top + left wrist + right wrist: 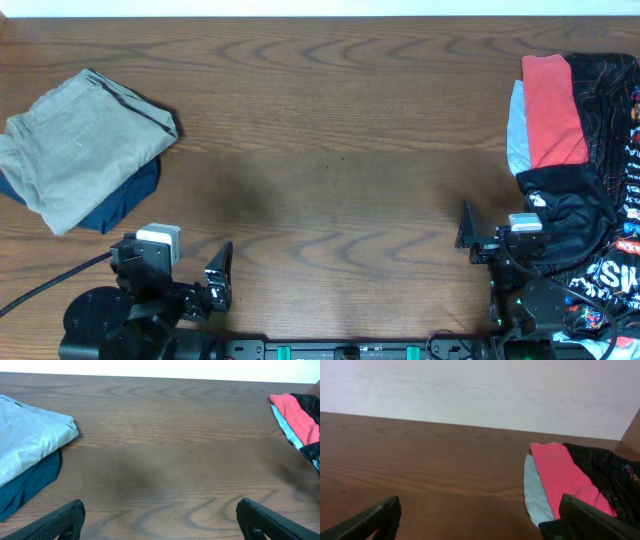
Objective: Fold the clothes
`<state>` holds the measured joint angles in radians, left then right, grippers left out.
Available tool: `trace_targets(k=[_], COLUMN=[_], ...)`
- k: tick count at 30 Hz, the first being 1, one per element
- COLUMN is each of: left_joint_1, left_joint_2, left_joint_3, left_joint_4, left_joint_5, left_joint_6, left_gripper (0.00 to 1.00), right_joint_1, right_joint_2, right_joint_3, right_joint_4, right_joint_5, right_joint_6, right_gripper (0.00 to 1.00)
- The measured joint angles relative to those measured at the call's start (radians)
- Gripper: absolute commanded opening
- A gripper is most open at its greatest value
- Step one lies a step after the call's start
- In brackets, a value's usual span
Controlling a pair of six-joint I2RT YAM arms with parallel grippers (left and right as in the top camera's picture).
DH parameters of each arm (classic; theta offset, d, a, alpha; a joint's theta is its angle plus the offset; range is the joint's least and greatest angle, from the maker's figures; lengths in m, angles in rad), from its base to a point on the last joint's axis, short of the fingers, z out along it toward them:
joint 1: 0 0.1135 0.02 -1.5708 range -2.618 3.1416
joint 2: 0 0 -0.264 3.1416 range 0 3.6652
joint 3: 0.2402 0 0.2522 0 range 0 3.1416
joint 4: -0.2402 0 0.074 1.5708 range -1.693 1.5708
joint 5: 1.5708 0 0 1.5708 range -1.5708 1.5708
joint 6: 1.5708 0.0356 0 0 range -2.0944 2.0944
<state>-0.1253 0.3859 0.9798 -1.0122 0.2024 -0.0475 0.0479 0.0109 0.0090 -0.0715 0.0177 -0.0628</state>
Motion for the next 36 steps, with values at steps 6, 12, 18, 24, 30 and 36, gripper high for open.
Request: trace_targets(k=[6,12,18,24,30,36], left_joint_1=[0.000,0.000,0.011,0.056,0.103,0.137], left_joint_2=[0.000,0.000,-0.014,-0.109,-0.257,-0.363], left_joint_3=[0.000,0.000,-0.003,-0.111,-0.391,-0.634], left_joint_4=[0.000,0.000,-0.042,0.000,0.204,0.452], left_joint_5=[0.000,0.000,-0.004,-0.053,-0.076,-0.079], left_joint_6=[0.000,0.000,0.002,0.019,0.023,0.023], left_gripper=[0.98,0.98,0.98,0.98,0.98,0.98], right_joint_1=[0.000,0.000,0.000,0.000,0.000,0.000], right_joint_2=[0.000,0.000,0.000,0.000,0.000,0.000], right_joint_3=[0.000,0.000,0.000,0.000,0.000,0.000], right_joint_4=[0.000,0.000,0.000,0.000,0.000,0.000], right_joint_5=[0.000,0.000,0.000,0.000,0.000,0.000], right_joint_6=[0.000,0.000,0.000,0.000,0.000,0.000], right_gripper=[0.99,0.99,0.99,0.99,0.99,0.99])
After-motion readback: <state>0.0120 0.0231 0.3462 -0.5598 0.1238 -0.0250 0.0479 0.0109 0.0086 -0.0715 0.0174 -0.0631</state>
